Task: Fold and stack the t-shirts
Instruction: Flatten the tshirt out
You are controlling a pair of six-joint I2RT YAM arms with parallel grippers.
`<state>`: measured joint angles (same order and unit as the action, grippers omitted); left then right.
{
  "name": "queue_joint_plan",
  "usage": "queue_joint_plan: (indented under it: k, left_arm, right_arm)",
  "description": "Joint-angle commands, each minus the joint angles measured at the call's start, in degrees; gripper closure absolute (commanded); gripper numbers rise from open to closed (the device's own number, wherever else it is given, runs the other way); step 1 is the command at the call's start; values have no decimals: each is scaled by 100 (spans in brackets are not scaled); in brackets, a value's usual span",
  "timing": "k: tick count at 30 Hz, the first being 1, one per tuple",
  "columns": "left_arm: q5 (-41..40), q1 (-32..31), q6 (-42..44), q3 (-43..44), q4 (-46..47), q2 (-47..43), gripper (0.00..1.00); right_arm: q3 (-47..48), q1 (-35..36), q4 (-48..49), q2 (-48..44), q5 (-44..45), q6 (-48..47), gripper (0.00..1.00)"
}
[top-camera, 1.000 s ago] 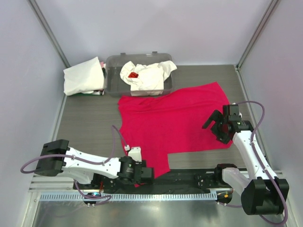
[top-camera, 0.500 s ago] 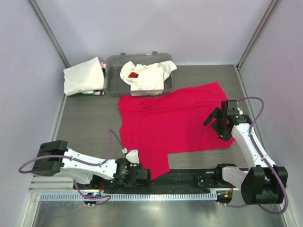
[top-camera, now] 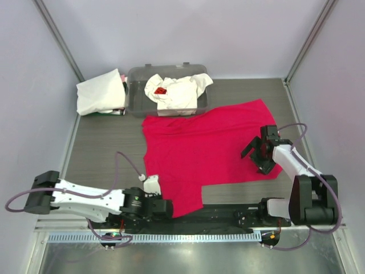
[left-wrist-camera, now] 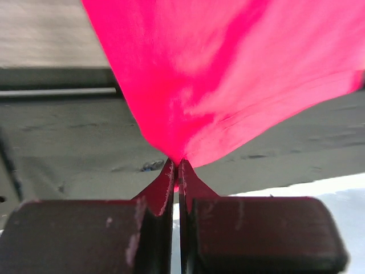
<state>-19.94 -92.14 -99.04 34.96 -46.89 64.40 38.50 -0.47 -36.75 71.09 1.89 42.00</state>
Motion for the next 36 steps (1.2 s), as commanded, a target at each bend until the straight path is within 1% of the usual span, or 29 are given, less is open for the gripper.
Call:
queue_joint_plan:
  k: [1, 2, 5, 6, 7, 9, 10, 11, 12, 13, 14, 15, 16, 17, 18, 19, 20, 21, 22, 23, 25, 27, 28, 29, 32, 34, 35, 36]
  left_arm:
    - [-816, 291, -150, 134, -1055, -900, 100]
    - [-879, 345, -142, 125, -1207, -1329, 100]
    - [-1125, 565, -141, 90, -1717, -1965, 100]
    - [-1169, 609, -150, 90, -1840, -2315, 100]
    - [-1248, 653, -229, 81, -2058, -2449, 100]
    - [-1319, 671, -299, 72, -2236, -2765, 100]
    - [-1336, 671, -343, 64, -2297, -2836, 100]
    - [-1363, 671, -352, 55, -2307, -2863, 100]
    - [-1363, 671, -352, 72, -2307, -2880, 100]
    - [-1354, 671, -352, 90, -2315, -2854, 100]
    - [-1345, 671, -352, 125, -2307, -2828, 100]
    - [-1328, 671, -352, 142, -2315, -2776, 100]
    - [-1319, 671, -344, 169, -2315, -2688, 100]
    - [-1293, 671, -335, 178, -2307, -2635, 100]
    - [-1293, 671, -317, 178, -2228, -2591, 100]
    - [-1293, 671, -282, 169, -2175, -2504, 100]
    - [-1284, 671, -230, 169, -2123, -2477, 100]
    - [-1284, 671, -203, 195, -2053, -2424, 100]
    - [-1293, 680, -186, 204, -2026, -2354, 100]
    - [-1293, 688, -168, 222, -2017, -2310, 100]
    - [-1293, 680, -124, 248, -1920, -2239, 100]
    - [-1284, 680, -115, 213, -1815, -2169, 100]
    - [-1275, 680, -115, 196, -1771, -2143, 100]
    - [-1266, 688, -115, 169, -1727, -2116, 100]
    - [-1231, 680, -115, 73, -1578, -2116, 100]
    - [-1231, 680, -124, 37, -1533, -2142, 100]
    - [-1240, 680, -124, 28, -1551, -2168, 100]
    - [-1249, 680, -124, 28, -1586, -2195, 100]
  right_arm:
    - [25, -15, 808, 483, -461, 19, 5]
    - [61, -6, 897, 781, -540, -42, 5]
    - [349, 29, 1117, 1283, -742, -156, 5]
    - [455, 47, 1170, 1641, -812, -183, 6]
    - [596, 47, 1205, 1810, -822, -209, 6]
    - [1227, 563, 1197, 2432, -839, -585, 6]
    - [1500, 679, 988, 2662, -813, -727, 6]
    - [2016, 906, 873, 2821, -830, -876, 6]
    - [2238, 961, 732, 2988, -761, -1069, 6]
    - [2484, 996, 452, 2955, -351, -1062, 6]
    - [2469, 1005, 371, 2850, -217, -1027, 6]
    - [2417, 988, 336, 2649, 115, -957, 6]
    - [2225, 961, 240, 2212, 327, -774, 6]
    - [2084, 935, 204, 1912, 730, -633, 6]
    - [1909, 874, 195, 1604, 873, -518, 6]
    - [1524, 673, 195, 975, 979, -239, 6]
    - [1329, 549, 203, 672, 1076, -132, 8]
    - [1118, 348, 221, 426, 1016, -70, 9]
    - [811, -37, 273, 171, 937, -34, 11]
    - [704, -232, 265, -136, 875, -42, 15]
    - [449, -645, 195, -367, 708, -43, 19]
    - [255, -831, 142, -596, 515, 106, 27]
    - [11, -936, 142, -648, 444, 176, 31]
    - [-96, -1068, 142, -666, 392, 325, 37]
    - [-492, -1131, 308, -570, 172, 528, 45]
    - [-702, -1131, 589, -395, -3, 572, 48]
    - [-738, -1139, 660, -325, -31, 590, 51]
    - [-774, -1131, 852, -254, -66, 573, 51]
